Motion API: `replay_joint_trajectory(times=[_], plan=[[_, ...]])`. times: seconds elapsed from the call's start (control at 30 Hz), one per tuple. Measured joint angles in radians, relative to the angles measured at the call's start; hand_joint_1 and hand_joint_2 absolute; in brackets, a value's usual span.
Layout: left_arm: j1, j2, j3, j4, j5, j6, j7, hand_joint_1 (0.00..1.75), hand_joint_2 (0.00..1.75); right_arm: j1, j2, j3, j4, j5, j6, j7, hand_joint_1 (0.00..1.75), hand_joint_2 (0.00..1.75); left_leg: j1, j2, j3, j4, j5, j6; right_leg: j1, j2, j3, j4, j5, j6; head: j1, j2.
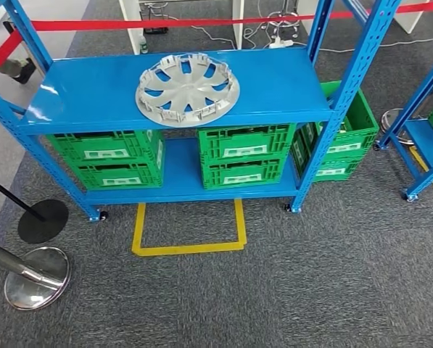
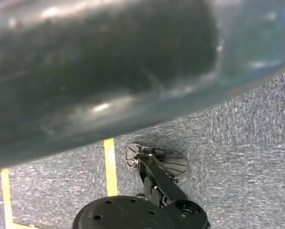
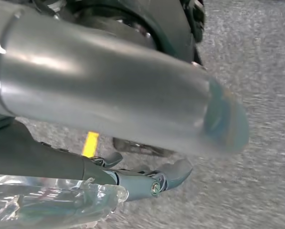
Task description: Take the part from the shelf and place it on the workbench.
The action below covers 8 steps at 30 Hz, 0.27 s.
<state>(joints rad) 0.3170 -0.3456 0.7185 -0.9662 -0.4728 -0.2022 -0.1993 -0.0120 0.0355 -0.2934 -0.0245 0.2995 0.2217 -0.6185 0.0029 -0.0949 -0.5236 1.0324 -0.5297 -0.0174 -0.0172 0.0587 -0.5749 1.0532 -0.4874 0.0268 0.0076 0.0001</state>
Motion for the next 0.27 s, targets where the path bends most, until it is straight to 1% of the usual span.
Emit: replay_joint_trajectory(times=[0.03,0.07,0.1,0.13,0.17,0.2,0.23,0.27], plan=[[-0.001,0.0,-0.001,0.0,0.0,0.0,0.0,0.0,0.0,-0.001,0.0,0.0,0.001,0.0,0.001,-0.002,0.0,0.0,-0.002,0.026,-0.02,0.039,-0.018,-0.006,-0.002,-0.008,0.007,-0.004,-0.003,-0.006,-0.003,0.0],[-0.003,0.001,-0.002,-0.001,0.0,0.0,0.0,0.0,0.0,-0.001,-0.001,0.0,0.001,-0.001,0.001,-0.003,0.0,0.0,-0.003,0.055,-0.052,0.097,-0.04,-0.011,-0.001,-0.016,0.013,-0.005,-0.007,-0.012,-0.007,0.0],[-0.004,0.001,-0.003,-0.001,0.0,0.0,0.0,0.0,0.0,0.0,-0.001,0.0,0.002,-0.001,0.002,-0.004,0.0,0.0,-0.002,0.072,-0.094,0.164,-0.062,-0.014,0.0,-0.024,0.018,-0.006,-0.011,-0.016,-0.01,0.0],[-0.004,0.001,-0.003,-0.001,0.0,-0.001,0.0,0.0,0.0,0.0,-0.001,-0.001,0.004,-0.001,0.003,-0.004,0.0,0.0,-0.002,0.079,-0.133,0.222,-0.074,-0.016,0.0,-0.031,0.022,-0.006,-0.016,-0.018,-0.009,0.0],[-0.003,0.002,-0.003,-0.001,0.0,-0.001,0.0,0.0,0.0,0.0,-0.001,-0.001,0.005,-0.002,0.005,-0.005,0.0,0.0,-0.002,0.082,-0.16,0.253,-0.068,-0.016,0.0,-0.037,0.028,-0.006,-0.021,-0.02,-0.01,0.0],[-0.002,0.002,-0.003,-0.001,0.0,-0.001,0.0,0.0,0.0,0.0,-0.001,-0.001,0.007,-0.003,0.007,-0.005,0.0,0.0,-0.002,0.083,-0.168,0.248,-0.042,-0.015,0.001,-0.042,0.034,-0.006,-0.026,-0.02,-0.01,0.0],[-0.002,0.002,-0.003,-0.001,-0.001,-0.001,0.0,0.0,0.0,-0.001,-0.001,-0.001,0.007,-0.004,0.009,-0.006,0.0,0.0,-0.002,0.083,-0.158,0.207,-0.001,-0.012,0.001,-0.044,0.042,-0.006,-0.031,-0.019,-0.011,0.0],[-0.002,0.002,-0.003,-0.001,-0.001,-0.001,0.0,0.0,0.0,-0.001,-0.001,-0.001,0.008,-0.004,0.009,-0.006,0.0,0.0,-0.002,0.083,-0.151,0.183,0.024,-0.011,0.001,-0.046,0.046,-0.006,-0.034,-0.018,-0.011,0.0]])
